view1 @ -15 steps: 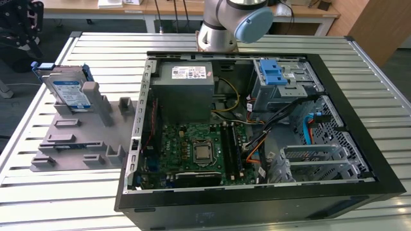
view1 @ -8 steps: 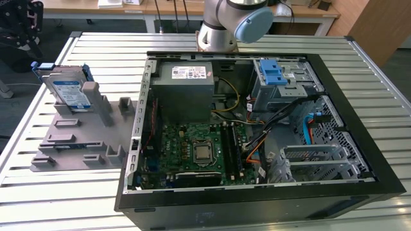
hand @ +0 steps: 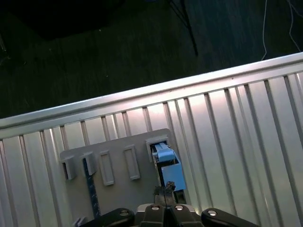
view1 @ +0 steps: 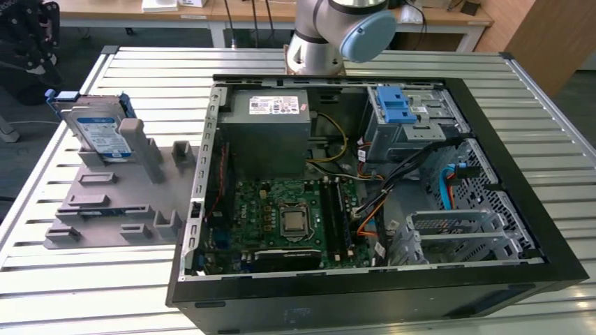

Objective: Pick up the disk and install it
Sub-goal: 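Pick up the disk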

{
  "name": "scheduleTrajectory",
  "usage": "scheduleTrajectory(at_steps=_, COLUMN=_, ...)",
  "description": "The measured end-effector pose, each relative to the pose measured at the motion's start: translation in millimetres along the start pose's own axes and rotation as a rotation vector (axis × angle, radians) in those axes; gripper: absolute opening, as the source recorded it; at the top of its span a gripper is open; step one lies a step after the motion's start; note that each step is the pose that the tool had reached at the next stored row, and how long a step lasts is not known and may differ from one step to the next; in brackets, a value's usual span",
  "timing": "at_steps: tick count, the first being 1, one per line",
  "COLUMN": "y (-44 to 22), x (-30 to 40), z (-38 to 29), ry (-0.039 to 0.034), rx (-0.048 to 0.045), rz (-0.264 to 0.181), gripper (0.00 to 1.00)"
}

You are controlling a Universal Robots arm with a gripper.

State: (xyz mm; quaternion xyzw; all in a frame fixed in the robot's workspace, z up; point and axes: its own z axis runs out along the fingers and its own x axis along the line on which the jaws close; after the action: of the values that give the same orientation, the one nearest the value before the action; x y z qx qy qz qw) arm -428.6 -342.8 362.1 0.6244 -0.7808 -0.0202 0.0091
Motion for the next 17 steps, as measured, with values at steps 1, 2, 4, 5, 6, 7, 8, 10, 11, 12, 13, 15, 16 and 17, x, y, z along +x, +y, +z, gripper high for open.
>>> scheduleTrajectory(at_steps=1, y=0.0, x=-0.1, z=0.9, ry=-0.0001, rx=0.0010, rz=-0.011, gripper=0.11)
scheduleTrajectory(at_steps=2, y=0.2, x=-0.9, z=1.8, ry=-0.0002, rx=0.0027, rz=-0.018, gripper=0.11)
scheduleTrajectory(at_steps=4, y=0.6, x=-2.5, z=3.5, ry=-0.0010, rx=0.0078, rz=-0.026, gripper=0.11)
scheduleTrajectory(at_steps=5, y=0.6, x=-2.8, z=4.1, ry=-0.0010, rx=0.0096, rz=-0.032, gripper=0.11)
scheduleTrajectory(at_steps=6, y=0.8, x=-3.1, z=4.5, ry=-0.0011, rx=0.0104, rz=-0.037, gripper=0.11)
scheduleTrajectory(at_steps=7, y=1.3, x=-2.9, z=4.7, ry=-0.0010, rx=0.0108, rz=-0.040, gripper=0.11)
scheduleTrajectory(at_steps=8, y=1.3, x=-2.9, z=4.8, ry=-0.0010, rx=0.0110, rz=-0.042, gripper=0.11)
scheduleTrajectory(at_steps=10, y=1.3, x=-2.9, z=4.8, ry=-0.0010, rx=0.0110, rz=-0.042, gripper=0.11)
scheduleTrajectory(at_steps=11, y=1.3, x=-3.0, z=4.8, ry=-0.0010, rx=0.0110, rz=-0.042, gripper=0.11)
scheduleTrajectory(at_steps=12, y=1.3, x=-3.0, z=4.8, ry=-0.0010, rx=0.0110, rz=-0.042, gripper=0.17)
scheduleTrajectory(at_steps=13, y=1.3, x=-3.0, z=4.9, ry=-0.0010, rx=0.0110, rz=-0.044, gripper=0.23)
scheduleTrajectory(at_steps=15, y=1.2, x=-3.0, z=5.9, ry=0.0000, rx=0.0111, rz=-0.071, gripper=0.29)
scheduleTrajectory(at_steps=16, y=1.2, x=-2.9, z=6.7, ry=0.0006, rx=0.0108, rz=-0.090, gripper=0.35)
scheduleTrajectory(at_steps=17, y=1.2, x=-2.9, z=7.5, ry=0.0013, rx=0.0107, rz=-0.108, gripper=0.41)
